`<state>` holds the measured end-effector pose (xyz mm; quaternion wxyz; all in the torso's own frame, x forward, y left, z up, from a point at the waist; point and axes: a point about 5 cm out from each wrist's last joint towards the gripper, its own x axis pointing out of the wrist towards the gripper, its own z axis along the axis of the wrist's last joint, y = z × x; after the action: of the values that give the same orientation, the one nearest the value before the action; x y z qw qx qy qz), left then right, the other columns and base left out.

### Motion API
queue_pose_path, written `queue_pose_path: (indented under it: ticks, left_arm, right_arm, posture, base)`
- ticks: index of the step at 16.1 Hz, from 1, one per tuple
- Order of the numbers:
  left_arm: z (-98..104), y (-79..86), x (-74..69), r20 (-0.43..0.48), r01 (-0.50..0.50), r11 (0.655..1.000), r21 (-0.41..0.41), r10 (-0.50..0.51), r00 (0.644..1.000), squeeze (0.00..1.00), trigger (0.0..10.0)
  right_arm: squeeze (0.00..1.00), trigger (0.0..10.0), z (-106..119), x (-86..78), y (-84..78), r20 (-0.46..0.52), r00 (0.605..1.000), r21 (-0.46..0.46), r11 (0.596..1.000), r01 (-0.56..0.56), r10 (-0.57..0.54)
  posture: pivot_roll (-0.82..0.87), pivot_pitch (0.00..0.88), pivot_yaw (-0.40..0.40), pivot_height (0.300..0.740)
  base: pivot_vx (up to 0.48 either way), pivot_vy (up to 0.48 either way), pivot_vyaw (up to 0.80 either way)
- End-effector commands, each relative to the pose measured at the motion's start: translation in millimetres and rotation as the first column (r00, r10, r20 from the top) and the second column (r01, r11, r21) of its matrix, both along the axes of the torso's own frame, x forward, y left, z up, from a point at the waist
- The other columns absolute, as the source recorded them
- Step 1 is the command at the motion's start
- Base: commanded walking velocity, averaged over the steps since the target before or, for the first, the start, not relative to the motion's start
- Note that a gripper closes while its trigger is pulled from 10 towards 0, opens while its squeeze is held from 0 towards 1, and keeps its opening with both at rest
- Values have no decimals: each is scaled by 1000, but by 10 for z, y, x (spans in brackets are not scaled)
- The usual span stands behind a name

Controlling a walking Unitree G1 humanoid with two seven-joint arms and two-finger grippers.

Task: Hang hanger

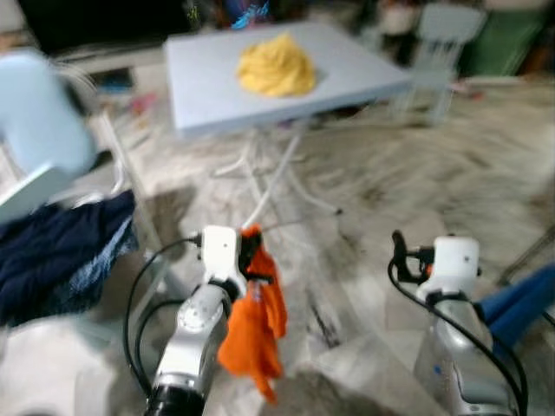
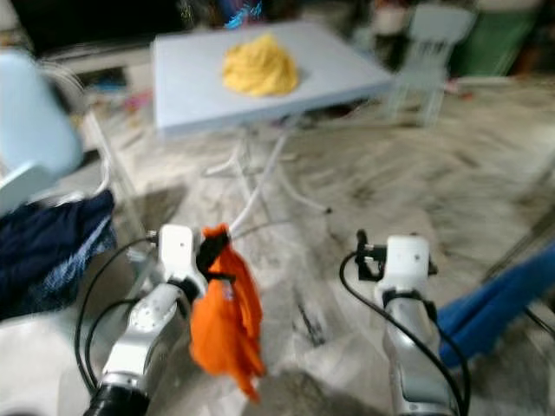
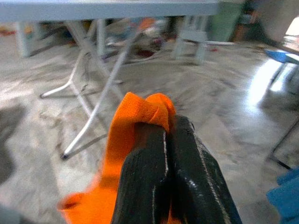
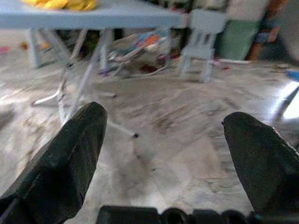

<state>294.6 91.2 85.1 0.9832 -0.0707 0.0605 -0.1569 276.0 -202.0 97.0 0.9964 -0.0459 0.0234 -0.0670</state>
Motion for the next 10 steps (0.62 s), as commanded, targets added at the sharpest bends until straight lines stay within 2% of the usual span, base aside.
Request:
queue_pose_path:
  ticks: [1, 2, 6, 9, 10]
  left_arm:
    - [47, 104, 23, 24, -29, 1000, 7, 29, 999, 0, 10000]
    - [45, 107, 24, 25, -29, 1000, 8, 28, 999, 0, 10000]
    - [1, 137, 21, 10, -55, 998, 17, 55, 998, 0, 10000]
    - [59, 121, 17, 44, -23, 999, -27, 24, 999, 0, 10000]
    - [62, 121, 15, 46, -23, 999, -46, 25, 999, 0, 10000]
  right_arm:
    - [0, 10000, 37, 25, 92, 17, 1000, 12, 1000, -26, 26]
    - [0, 10000, 35, 22, 93, 17, 1000, 11, 1000, -26, 26]
    - [0, 10000, 31, 7, 99, 16, 999, 4, 999, -34, 33]
    - [0, 10000, 30, 13, 105, 15, 999, 1, 999, -38, 38]
    - [0, 10000, 28, 18, 111, 13, 999, 3, 999, -41, 41]
  posture:
    - [-124, 34, 38, 740]
    - [-124, 34, 37, 740]
    - [-128, 38, 32, 740]
    - [-128, 37, 29, 740]
    - [-128, 37, 29, 740]
  base:
    - [0, 480, -513]
    - [0, 480, -406]
    - [0, 480, 0]
    - [0, 0, 0]
    - [0, 0, -538]
